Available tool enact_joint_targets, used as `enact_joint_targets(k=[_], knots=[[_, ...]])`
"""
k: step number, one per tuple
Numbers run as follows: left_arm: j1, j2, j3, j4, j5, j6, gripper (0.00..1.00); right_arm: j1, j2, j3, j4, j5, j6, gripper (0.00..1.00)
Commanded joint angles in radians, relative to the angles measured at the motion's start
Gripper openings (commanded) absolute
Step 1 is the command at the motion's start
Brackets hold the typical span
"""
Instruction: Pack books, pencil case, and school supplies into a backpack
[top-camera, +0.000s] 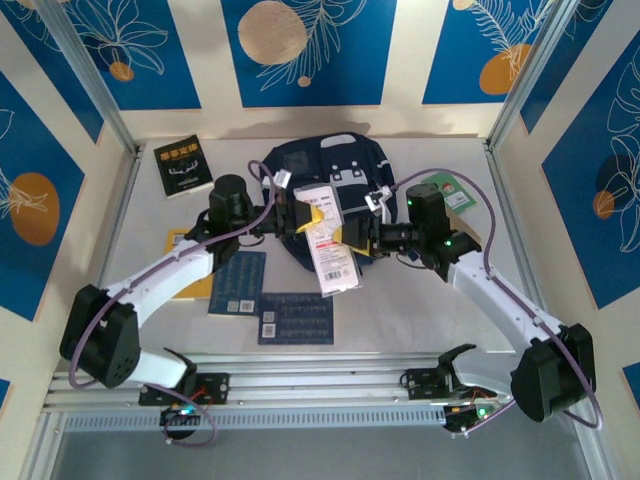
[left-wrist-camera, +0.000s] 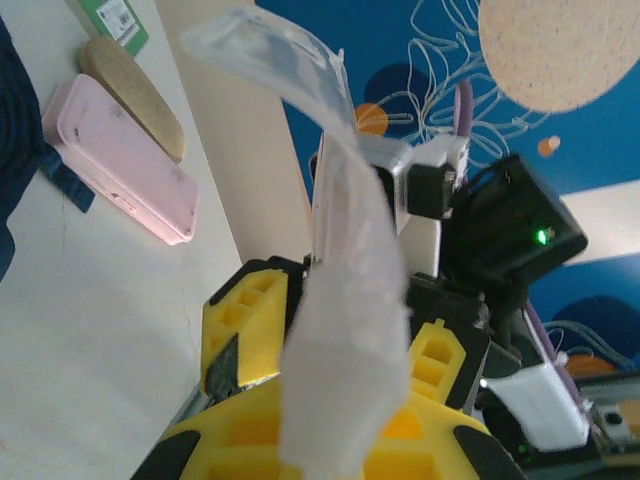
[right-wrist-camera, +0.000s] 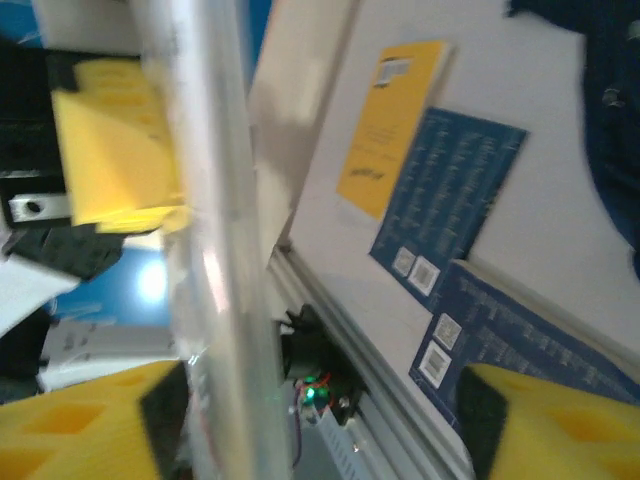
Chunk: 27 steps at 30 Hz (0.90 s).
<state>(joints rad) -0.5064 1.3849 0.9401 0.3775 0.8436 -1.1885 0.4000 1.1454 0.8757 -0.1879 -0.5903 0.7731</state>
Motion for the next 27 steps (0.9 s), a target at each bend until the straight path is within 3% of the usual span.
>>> enact_joint_targets(k=[1,5,10,15,20,27], knots=[[0.012,-0.079,-0.020,0.024,-0.131,-0.062,0.00,0.003,-0.116,-0.062,-0.017,0.195,0.112,0.86],[0.012,-0.150,-0.028,-0.066,-0.287,-0.016,0.00,0.008,-0.230,-0.188,0.204,0.204,0.308,0.95],[0.010,-0.182,-0.098,0.034,-0.439,-0.121,0.00,0.065,-0.257,-0.345,0.496,0.248,0.530,0.98],[0.006,-0.171,-0.113,0.066,-0.467,-0.160,0.00,0.167,-0.251,-0.369,0.633,0.332,0.548,1.00],[-0.004,-0.175,-0.135,0.068,-0.479,-0.166,0.00,0.222,-0.216,-0.349,0.721,0.395,0.533,0.91],[-0.015,-0.188,-0.159,0.040,-0.499,-0.163,0.00,0.230,-0.154,-0.321,0.771,0.457,0.542,0.70]])
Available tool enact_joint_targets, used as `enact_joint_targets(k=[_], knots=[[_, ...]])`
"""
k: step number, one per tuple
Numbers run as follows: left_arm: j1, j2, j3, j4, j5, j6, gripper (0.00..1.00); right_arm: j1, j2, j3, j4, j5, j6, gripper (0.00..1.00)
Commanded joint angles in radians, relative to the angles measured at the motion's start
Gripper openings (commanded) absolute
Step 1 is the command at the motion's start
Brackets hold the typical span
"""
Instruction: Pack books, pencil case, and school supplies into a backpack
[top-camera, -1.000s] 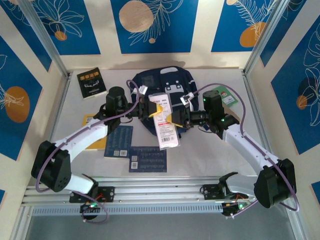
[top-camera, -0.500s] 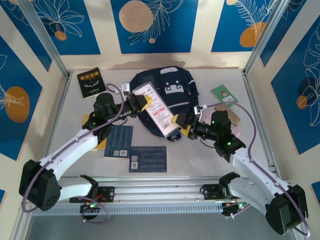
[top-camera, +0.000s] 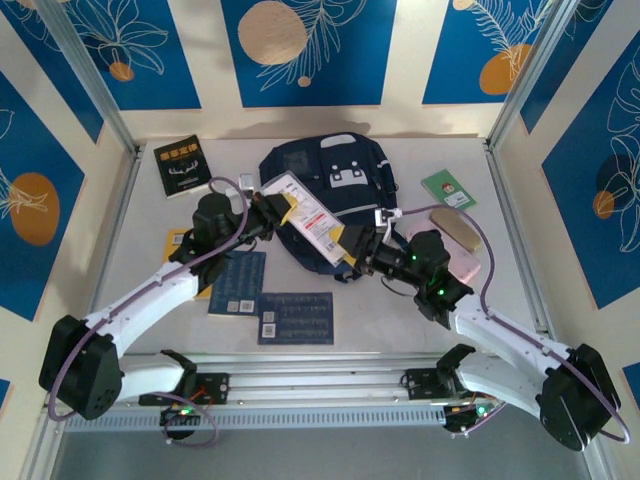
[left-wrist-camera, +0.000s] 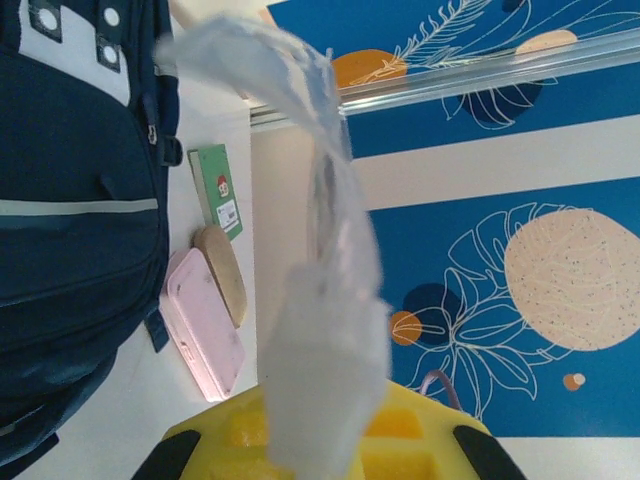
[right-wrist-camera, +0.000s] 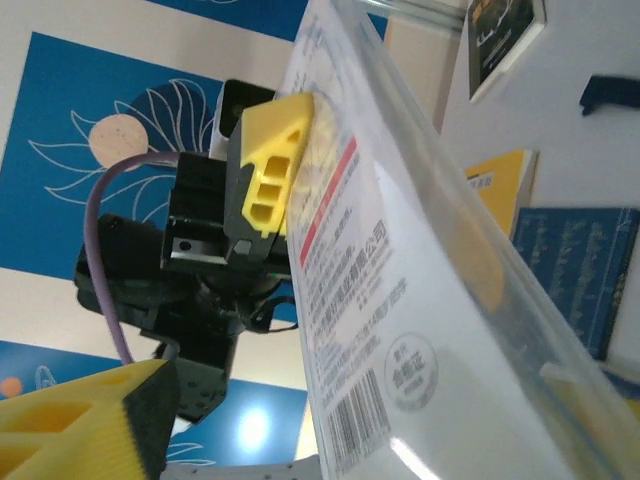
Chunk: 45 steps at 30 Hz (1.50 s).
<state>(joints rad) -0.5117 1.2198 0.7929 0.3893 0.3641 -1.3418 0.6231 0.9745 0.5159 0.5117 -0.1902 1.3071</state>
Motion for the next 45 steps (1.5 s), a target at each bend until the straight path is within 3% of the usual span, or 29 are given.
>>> enact_joint_targets(k=[1,4,9,11,13,16,19,22,25,31,33,36,40,45], knots=[[-0.013,-0.022,-0.013,0.029,-0.019,-0.013,0.00,0.007,0.026,0.043,0.070,0.067,0.012,0.64],[-0.022,-0.022,-0.014,0.026,-0.027,-0.015,0.00,0.009,0.046,0.049,0.080,0.090,0.023,0.54],[-0.035,-0.015,-0.013,0.000,-0.036,-0.008,0.00,0.009,0.053,0.067,0.050,0.115,0.021,0.28],[-0.035,-0.007,-0.010,-0.015,-0.036,0.001,0.05,0.007,0.033,0.070,0.001,0.135,0.008,0.25],[-0.033,0.000,0.006,-0.067,-0.032,0.049,0.14,0.002,0.000,0.069,-0.053,0.160,-0.010,0.22],[-0.026,0.019,0.068,-0.222,-0.022,0.190,0.41,-0.026,-0.083,0.071,-0.187,0.196,-0.055,0.22],[-0.032,0.056,0.208,-0.519,-0.084,0.488,0.62,-0.083,-0.182,0.107,-0.426,0.234,-0.127,0.22],[-0.034,0.152,0.365,-0.740,-0.178,0.753,0.72,-0.182,-0.259,0.144,-0.626,0.222,-0.187,0.20],[-0.033,0.302,0.517,-0.852,-0.184,0.950,0.72,-0.295,-0.332,0.159,-0.739,0.191,-0.227,0.19],[-0.016,0.696,0.912,-1.074,0.038,1.265,0.65,-0.508,-0.368,0.225,-0.923,0.084,-0.283,0.15],[0.016,0.820,1.047,-1.124,0.171,1.284,0.62,-0.567,-0.367,0.249,-0.953,0.035,-0.302,0.14],[0.042,0.954,1.172,-1.096,0.321,1.273,0.60,-0.562,-0.354,0.290,-0.992,0.051,-0.355,0.14],[0.045,1.089,1.316,-1.108,0.390,1.299,0.60,-0.552,-0.339,0.318,-1.001,0.057,-0.388,0.15],[0.045,1.202,1.411,-1.161,0.388,1.334,0.57,-0.550,-0.320,0.332,-0.995,0.048,-0.398,0.15]])
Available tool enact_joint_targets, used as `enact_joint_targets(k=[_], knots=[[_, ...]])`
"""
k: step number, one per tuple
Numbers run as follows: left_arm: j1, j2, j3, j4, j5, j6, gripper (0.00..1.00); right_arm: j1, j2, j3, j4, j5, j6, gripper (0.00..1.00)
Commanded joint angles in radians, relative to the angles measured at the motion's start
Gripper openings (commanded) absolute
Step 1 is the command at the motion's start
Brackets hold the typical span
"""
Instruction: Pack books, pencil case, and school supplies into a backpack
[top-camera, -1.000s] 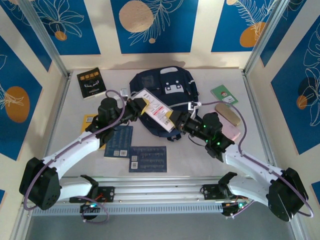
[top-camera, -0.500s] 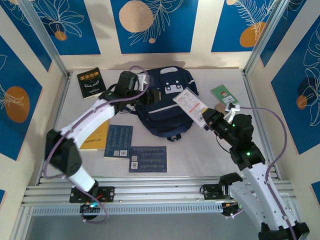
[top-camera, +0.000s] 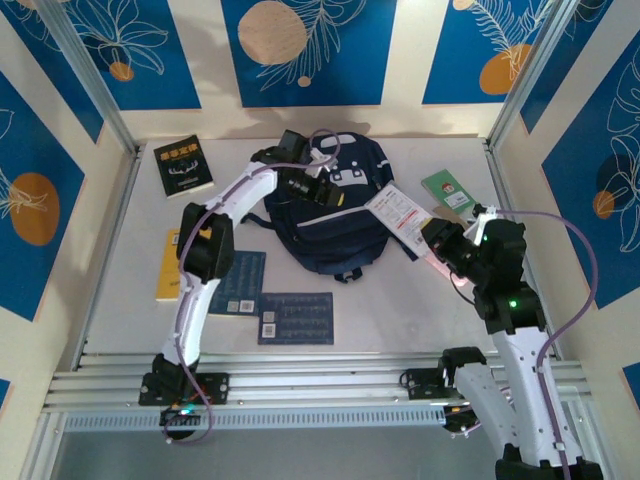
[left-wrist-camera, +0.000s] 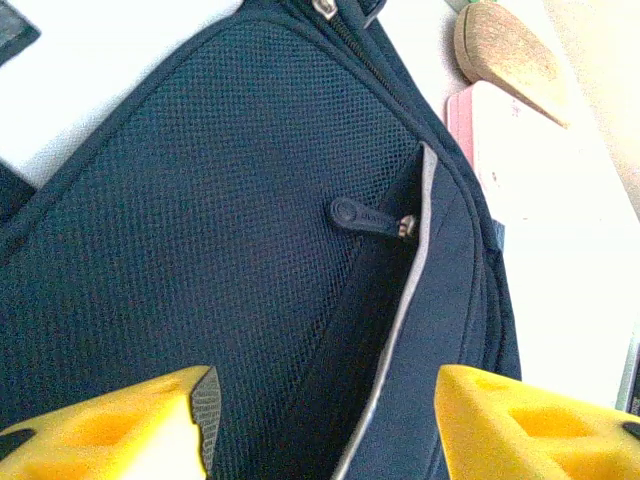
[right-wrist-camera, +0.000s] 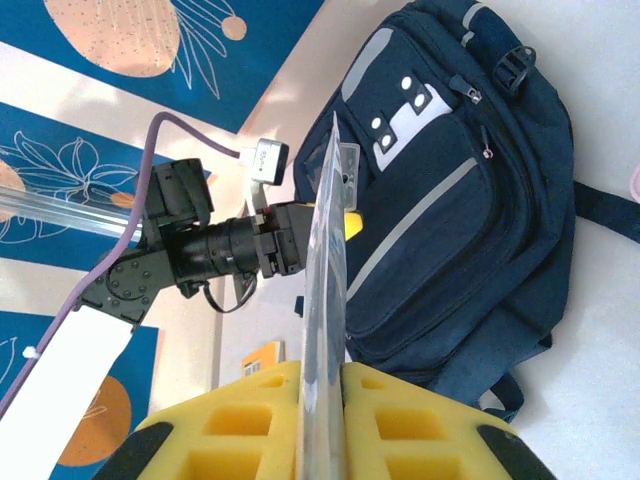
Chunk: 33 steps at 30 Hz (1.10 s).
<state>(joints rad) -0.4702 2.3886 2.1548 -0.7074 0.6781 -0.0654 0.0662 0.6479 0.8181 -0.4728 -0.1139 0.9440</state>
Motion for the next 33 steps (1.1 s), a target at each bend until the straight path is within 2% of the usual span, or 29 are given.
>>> enact_joint_targets(k=[1,9,15,30,33], knots=[[0.004,0.045,0.048,-0.067,0.085,0.061,0.56,0.007,0.011,0.031,-0.007,-0.033,-0.034,0.15],[-0.001,0.055,-0.059,-0.035,0.115,0.064,0.49,-0.003,0.028,0.007,0.020,-0.069,-0.017,0.15],[-0.017,0.006,-0.114,-0.005,0.164,0.053,0.33,-0.013,0.015,-0.035,0.036,-0.095,0.009,0.15],[-0.070,-0.059,-0.202,0.014,0.195,0.055,0.32,-0.015,-0.008,-0.070,0.051,-0.113,0.035,0.15],[-0.073,-0.058,-0.213,0.014,0.162,0.059,0.25,-0.015,-0.013,-0.082,0.060,-0.116,0.044,0.15]])
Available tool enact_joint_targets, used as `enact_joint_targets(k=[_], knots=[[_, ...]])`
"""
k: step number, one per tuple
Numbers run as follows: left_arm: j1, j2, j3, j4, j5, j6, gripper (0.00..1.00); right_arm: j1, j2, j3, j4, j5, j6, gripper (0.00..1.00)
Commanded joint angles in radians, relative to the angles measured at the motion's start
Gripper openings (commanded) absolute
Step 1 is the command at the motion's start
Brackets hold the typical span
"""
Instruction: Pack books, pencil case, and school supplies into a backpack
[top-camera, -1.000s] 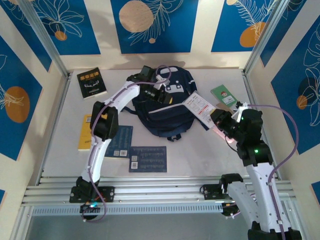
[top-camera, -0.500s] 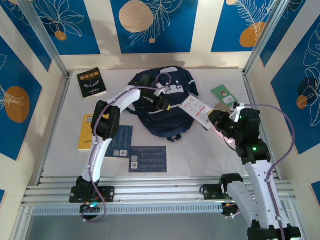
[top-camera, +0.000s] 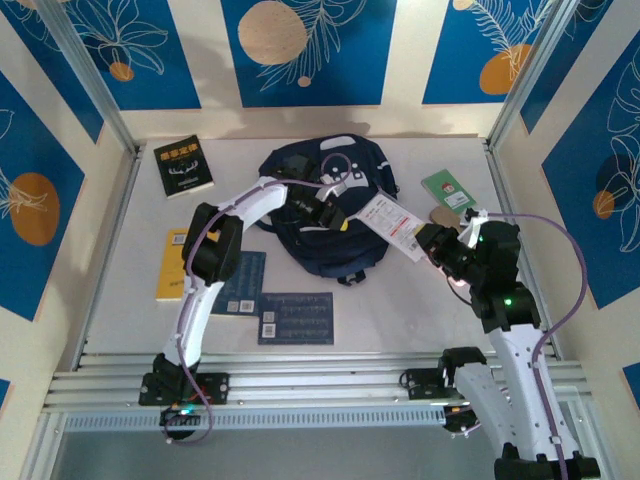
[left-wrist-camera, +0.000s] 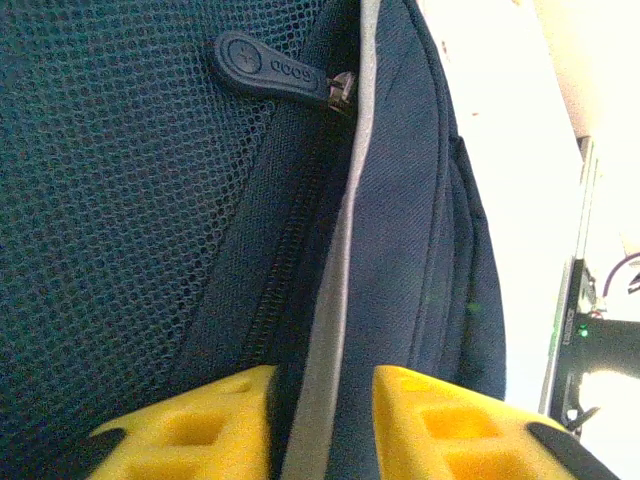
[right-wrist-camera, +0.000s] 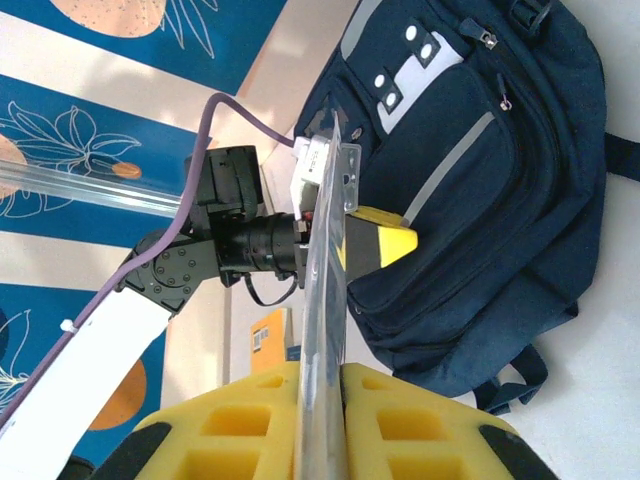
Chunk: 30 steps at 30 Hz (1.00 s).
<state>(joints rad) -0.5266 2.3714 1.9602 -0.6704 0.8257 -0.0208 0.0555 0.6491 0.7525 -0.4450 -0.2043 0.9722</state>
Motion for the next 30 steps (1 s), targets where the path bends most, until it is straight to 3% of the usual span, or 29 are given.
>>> enact_joint_targets(k=[1,6,13,17,26,30], knots=[[-0.016,-0.038,-0.017,-0.022,-0.006,0.014,0.20,-0.003,-0.015,-0.018,0.032,-0.028,0.018,0.15],[-0.013,-0.065,0.015,-0.014,-0.154,0.007,0.00,0.004,-0.032,0.003,-0.014,-0.006,-0.010,0.15],[-0.004,-0.139,0.165,-0.003,-0.165,-0.121,0.00,0.022,-0.055,0.099,-0.159,0.069,-0.025,0.15],[0.015,-0.137,0.352,-0.093,-0.208,-0.183,0.00,0.027,-0.094,0.157,-0.251,0.140,-0.034,0.15],[0.081,-0.140,0.532,-0.072,-0.117,-0.327,0.00,0.051,-0.137,0.156,-0.285,0.164,-0.038,0.15],[0.103,-0.144,0.539,-0.020,-0.050,-0.388,0.00,0.052,-0.132,0.065,-0.190,0.092,-0.014,0.15]])
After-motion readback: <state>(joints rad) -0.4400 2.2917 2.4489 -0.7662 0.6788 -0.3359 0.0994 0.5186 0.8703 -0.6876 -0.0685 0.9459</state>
